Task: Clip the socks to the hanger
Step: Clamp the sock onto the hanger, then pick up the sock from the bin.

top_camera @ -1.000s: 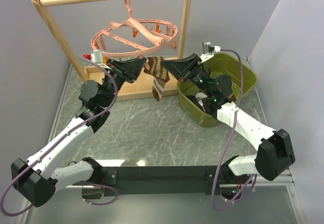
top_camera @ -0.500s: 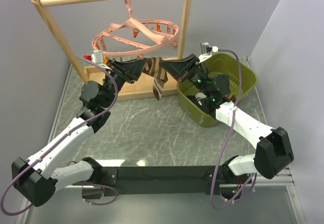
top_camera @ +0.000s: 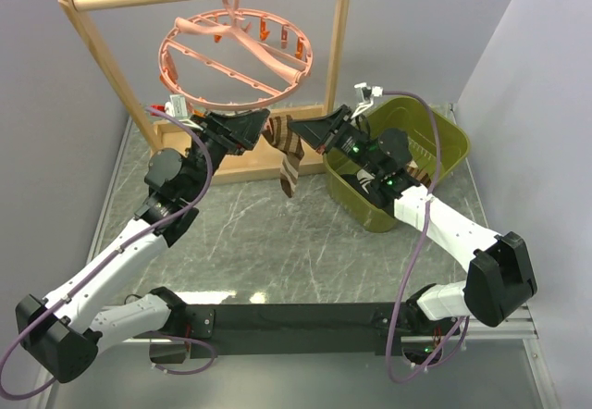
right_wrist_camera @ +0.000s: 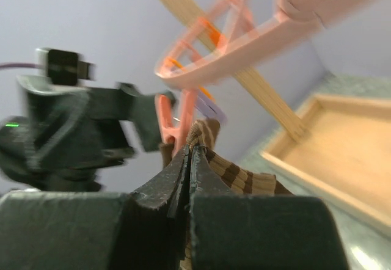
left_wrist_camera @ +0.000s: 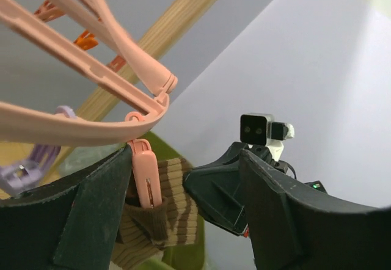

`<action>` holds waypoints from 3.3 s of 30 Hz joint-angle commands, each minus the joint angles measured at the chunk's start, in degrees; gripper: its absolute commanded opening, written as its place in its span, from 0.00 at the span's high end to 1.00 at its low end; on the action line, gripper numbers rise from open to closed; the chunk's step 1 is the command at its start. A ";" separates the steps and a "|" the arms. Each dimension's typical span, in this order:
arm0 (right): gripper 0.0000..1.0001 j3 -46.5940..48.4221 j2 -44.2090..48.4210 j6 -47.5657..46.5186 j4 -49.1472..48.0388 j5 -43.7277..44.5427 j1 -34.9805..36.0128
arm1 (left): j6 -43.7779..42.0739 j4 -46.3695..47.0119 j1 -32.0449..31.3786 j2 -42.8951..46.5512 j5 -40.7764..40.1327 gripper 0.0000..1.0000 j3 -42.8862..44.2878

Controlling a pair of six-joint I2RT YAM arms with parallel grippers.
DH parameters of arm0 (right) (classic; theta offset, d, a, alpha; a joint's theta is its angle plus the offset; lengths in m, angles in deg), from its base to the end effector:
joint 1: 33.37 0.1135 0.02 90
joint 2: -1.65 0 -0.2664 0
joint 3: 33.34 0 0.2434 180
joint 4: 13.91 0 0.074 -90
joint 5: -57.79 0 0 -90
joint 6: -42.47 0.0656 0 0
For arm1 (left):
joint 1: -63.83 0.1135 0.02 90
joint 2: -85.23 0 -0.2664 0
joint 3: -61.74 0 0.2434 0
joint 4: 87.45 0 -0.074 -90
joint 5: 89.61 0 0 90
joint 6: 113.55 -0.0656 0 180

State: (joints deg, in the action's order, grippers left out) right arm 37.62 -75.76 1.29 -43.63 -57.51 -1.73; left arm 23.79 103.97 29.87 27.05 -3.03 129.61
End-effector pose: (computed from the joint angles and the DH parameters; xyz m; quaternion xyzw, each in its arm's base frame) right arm 0.2631 0.1950 0.3988 -0.1007 0.5579 0.6183 0.5444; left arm 0.2092 -0.1362 0.4311 -0.0903 0.5586 -0.5242 0.6364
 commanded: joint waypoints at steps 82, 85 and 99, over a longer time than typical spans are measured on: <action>0.35 34.56 -24.55 -33.43 100.51 39.63 -35.77 | -4.18 -46.44 17.25 -8.63 -10.40 0.04 24.45; 0.36 32.18 -23.67 -34.84 99.27 40.59 -35.42 | -3.83 -47.13 19.27 -6.35 -8.89 0.04 21.46; 0.42 32.08 -27.62 -37.22 98.22 45.17 -30.60 | -9.80 -51.97 23.32 -1.07 -4.67 0.05 18.47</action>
State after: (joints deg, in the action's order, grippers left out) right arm 69.29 -102.62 -34.73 56.44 -14.98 -34.15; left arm 18.52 57.02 52.85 25.55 -10.01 148.01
